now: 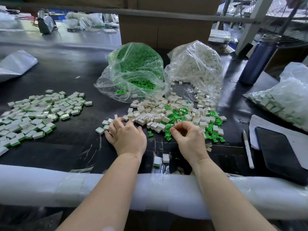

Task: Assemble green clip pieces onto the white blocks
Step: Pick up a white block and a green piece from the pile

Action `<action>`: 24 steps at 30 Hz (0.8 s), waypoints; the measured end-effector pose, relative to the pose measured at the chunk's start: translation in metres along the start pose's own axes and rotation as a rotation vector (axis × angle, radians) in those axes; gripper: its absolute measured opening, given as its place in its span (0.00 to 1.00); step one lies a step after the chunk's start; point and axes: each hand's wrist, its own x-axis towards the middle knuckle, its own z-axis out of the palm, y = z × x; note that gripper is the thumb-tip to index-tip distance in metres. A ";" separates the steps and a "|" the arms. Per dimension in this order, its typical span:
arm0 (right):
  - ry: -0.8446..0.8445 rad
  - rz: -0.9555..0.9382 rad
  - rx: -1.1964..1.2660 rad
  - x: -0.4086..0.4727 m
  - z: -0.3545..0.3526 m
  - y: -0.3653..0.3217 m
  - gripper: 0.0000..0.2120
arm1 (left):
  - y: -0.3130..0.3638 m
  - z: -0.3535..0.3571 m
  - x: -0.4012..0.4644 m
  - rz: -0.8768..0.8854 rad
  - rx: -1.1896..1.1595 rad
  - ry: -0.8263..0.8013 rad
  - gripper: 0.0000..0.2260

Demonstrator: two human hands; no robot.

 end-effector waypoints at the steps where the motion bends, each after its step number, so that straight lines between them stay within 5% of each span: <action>1: -0.010 -0.013 -0.020 0.000 0.001 0.000 0.05 | -0.001 -0.001 -0.001 -0.008 -0.039 0.028 0.12; 6: -0.078 -0.146 -0.186 -0.002 0.006 0.001 0.02 | -0.004 -0.003 -0.003 -0.021 -0.067 0.099 0.08; 14: -0.307 -0.318 -0.660 -0.003 0.020 -0.003 0.17 | -0.003 -0.002 -0.004 0.011 0.018 0.036 0.08; 24: -0.255 -0.310 -0.591 -0.001 0.019 -0.004 0.09 | 0.002 -0.004 -0.007 0.223 -0.202 -0.025 0.04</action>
